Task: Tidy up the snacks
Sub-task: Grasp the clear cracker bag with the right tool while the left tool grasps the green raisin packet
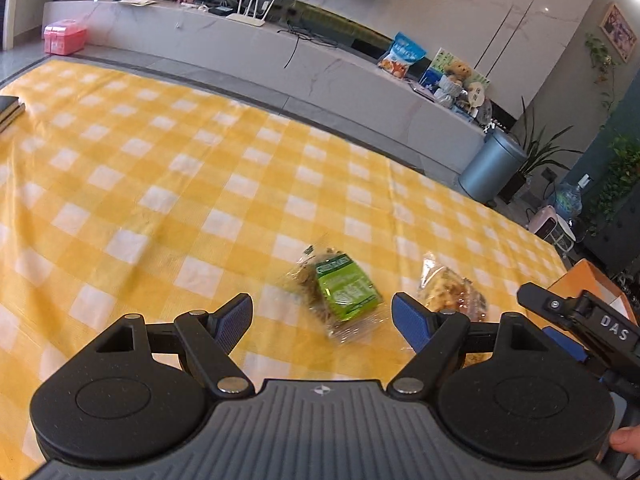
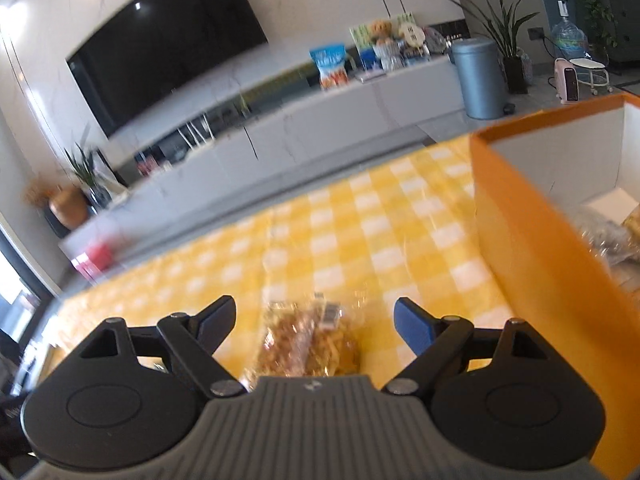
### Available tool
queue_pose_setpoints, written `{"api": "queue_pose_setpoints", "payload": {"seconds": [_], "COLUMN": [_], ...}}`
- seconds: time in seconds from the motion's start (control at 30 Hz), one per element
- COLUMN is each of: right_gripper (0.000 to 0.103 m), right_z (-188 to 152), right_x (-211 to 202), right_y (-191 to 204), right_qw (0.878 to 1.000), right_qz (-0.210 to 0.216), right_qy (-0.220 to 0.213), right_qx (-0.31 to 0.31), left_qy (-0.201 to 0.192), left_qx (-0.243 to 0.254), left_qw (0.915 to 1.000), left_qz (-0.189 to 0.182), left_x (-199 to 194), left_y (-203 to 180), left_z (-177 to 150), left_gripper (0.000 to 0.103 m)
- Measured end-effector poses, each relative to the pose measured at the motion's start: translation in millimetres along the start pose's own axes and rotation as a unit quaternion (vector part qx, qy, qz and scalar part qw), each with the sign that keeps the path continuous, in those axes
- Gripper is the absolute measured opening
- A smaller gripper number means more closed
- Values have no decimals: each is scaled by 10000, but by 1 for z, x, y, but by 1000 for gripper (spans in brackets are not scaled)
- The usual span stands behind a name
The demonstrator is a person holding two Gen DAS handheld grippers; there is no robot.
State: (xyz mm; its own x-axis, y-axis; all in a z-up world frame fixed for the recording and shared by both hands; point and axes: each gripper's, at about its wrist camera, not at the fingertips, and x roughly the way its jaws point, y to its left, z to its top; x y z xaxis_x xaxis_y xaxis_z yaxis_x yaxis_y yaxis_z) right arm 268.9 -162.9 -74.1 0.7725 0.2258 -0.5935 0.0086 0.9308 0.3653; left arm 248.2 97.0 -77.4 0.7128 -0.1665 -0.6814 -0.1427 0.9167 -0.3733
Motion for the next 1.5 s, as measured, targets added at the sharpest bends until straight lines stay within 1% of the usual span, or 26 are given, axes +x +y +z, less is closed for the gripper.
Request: {"api": "queue_pose_setpoints", "payload": {"seconds": [0.03,0.07,0.13,0.23,0.33,0.47,0.6,0.7,0.8,0.83,0.87,0.97,1.03,1.1,1.17,1.23,1.37,1.43,1.5], "right_gripper": [87,93,96,97,97,97,98,98,95,91,85,79,78,78,78,78,78,78,78], "right_z": [-3,-7,-14,-18,-26,-40,-49,-51,-52,-52,-51,-49,-49,-48,-46,-46,-46,-47,-48], "right_x": [6,11,22,40,54,75,78,79,81,80,79,76,75,75,73,71,70,70,68], "right_y": [3,6,14,27,37,48,54,54,56,56,56,52,49,46,43,40,39,39,38], "right_qw": [10000,9999,9993,9983,9972,9930,9898,9887,9846,9842,9847,9852,9853,9852,9849,9847,9842,9842,9843], "right_qz": [-60,-153,-361,-546,-699,-1070,-1196,-1256,-1314,-1262,-1203,-1181,-1154,-1178,-1210,-1235,-1236,-1224,-1206], "right_qy": [-20,-67,-118,45,86,278,207,150,220,229,227,216,202,222,257,269,300,288,274], "right_qx": [11,26,-32,-204,-242,-415,-746,-808,-1135,-1220,-1243,-1226,-1244,-1223,-1213,-1201,-1234,-1244,-1261], "left_qy": [12,22,30,95,142,173,250,306,279,275,276,239,159,144,187,227,259,205,257], "left_qx": [-10,-29,-64,-18,59,83,166,214,311,316,318,348,396,355,133,-47,86,126,312], "left_qw": [10000,10000,9998,9995,9992,9988,9982,9977,9971,9971,9971,9969,9968,9976,9989,9991,9979,9979,9973], "left_qz": [27,67,165,289,373,441,518,572,635,641,640,660,672,570,404,352,583,595,614], "left_x": [1,4,8,13,18,20,25,28,28,28,28,26,21,15,10,9,15,21,30], "left_y": [1,3,4,1,0,-1,-3,-5,-8,-8,-9,-12,-15,-16,-14,-14,-31,-41,-51], "left_z": [-1,-1,-3,-6,-8,-10,-12,-15,-16,-16,-16,-16,-16,-13,-9,-4,6,8,13], "left_gripper": [93,93,93,93,93,93,93,93,93,93,93,93,93,93,93,93,93,93,93]}}
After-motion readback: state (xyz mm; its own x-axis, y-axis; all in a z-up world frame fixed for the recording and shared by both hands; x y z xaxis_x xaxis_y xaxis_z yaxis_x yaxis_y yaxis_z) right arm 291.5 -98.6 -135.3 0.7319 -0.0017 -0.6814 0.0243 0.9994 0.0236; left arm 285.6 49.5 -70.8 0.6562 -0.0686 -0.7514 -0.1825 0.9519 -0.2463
